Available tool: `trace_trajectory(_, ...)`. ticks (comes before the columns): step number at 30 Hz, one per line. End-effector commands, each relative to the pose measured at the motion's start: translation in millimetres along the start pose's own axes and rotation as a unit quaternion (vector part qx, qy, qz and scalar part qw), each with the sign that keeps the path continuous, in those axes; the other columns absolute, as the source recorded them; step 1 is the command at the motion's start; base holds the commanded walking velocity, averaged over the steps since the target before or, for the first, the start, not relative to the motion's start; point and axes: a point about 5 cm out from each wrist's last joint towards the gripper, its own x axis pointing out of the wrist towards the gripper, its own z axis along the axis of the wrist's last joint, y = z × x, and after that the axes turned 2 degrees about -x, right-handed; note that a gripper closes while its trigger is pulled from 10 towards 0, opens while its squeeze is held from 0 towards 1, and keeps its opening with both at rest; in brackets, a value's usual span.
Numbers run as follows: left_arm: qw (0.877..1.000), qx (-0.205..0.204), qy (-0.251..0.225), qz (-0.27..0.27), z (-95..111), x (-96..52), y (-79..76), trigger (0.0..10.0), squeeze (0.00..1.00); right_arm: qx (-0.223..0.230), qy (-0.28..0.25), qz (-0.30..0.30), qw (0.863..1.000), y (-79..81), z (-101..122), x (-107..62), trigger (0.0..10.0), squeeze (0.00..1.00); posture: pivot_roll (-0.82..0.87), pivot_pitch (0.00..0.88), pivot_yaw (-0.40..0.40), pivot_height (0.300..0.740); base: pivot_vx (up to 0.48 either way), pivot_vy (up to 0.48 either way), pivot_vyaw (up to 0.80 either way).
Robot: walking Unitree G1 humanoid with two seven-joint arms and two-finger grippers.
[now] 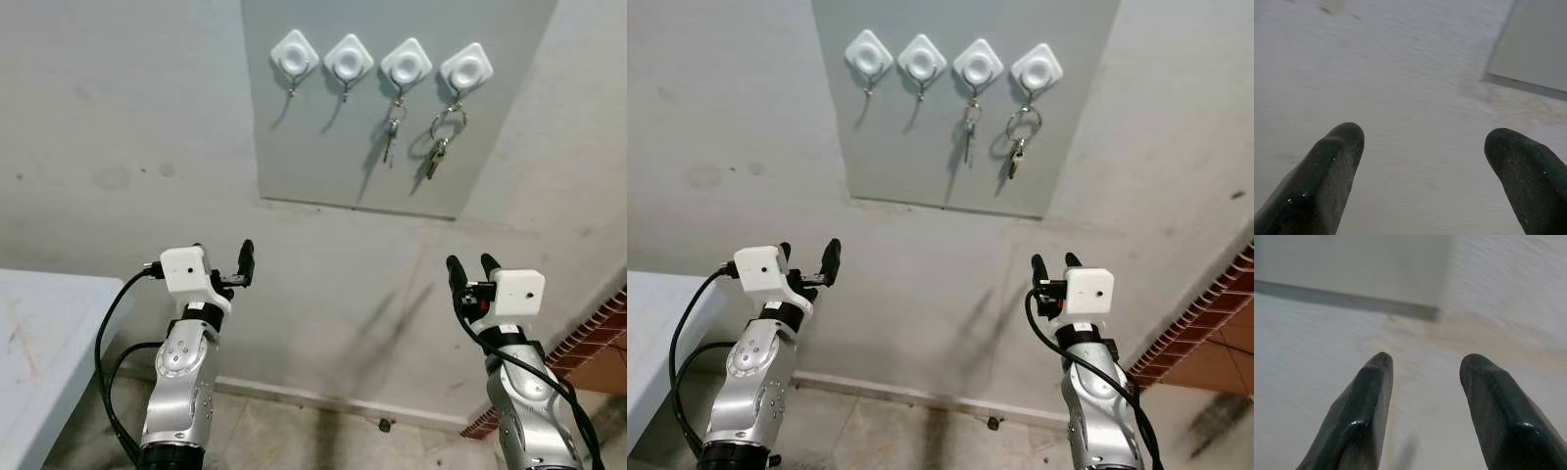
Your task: Hang keys on a hook
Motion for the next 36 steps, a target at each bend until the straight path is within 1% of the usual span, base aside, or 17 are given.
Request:
trace_trajectory(1, 1.0, 0.008, -0.016, -0.006, 6, 0.7, -1.5, 10.0, 0.0, -0.012, -0.012, 0.012, 1.0, 3.9, 8, 3.2, 10.0, 0.0, 0.02, 0.0, -0.013, 0.74, 0.0, 0.0, 0.8)
trace_trajectory(7, 1.0, 0.014, -0.013, -0.003, 4, 0.9, -0.7, 10.0, 0.0, -0.018, -0.016, 0.027, 0.999, 8.9, 11, 3.6, 10.0, 0.0, 0.02, 0.0, -0.017, 0.74, 0.0, 0.0, 0.8)
trace_trajectory(12, 1.0, 0.013, -0.018, -0.003, 7, 2.9, 1.8, 10.0, 0.0, -0.015, -0.015, 0.029, 0.999, 8.1, 12, 4.9, 10.0, 0.0, 0.02, 0.0, -0.022, 0.74, 0.0, 0.0, 0.8)
trace_trajectory(21, 0.999, 0.022, -0.023, 0.0, 11, 7.7, 6.6, 10.0, 0.0, -0.023, -0.015, 0.039, 0.999, 8.0, 15, 7.4, 10.0, 0.0, 0.02, 0.0, -0.028, 0.74, 0.0, 0.0, 0.8)
trace_trajectory(36, 0.999, 0.013, -0.03, -0.002, 11, 5.8, 1.6, 10.0, 0.0, -0.027, -0.018, 0.057, 0.998, 7.2, 19, 6.8, 10.0, 0.0, 0.02, 0.0, -0.042, 0.74, 0.0, 0.0, 0.8)
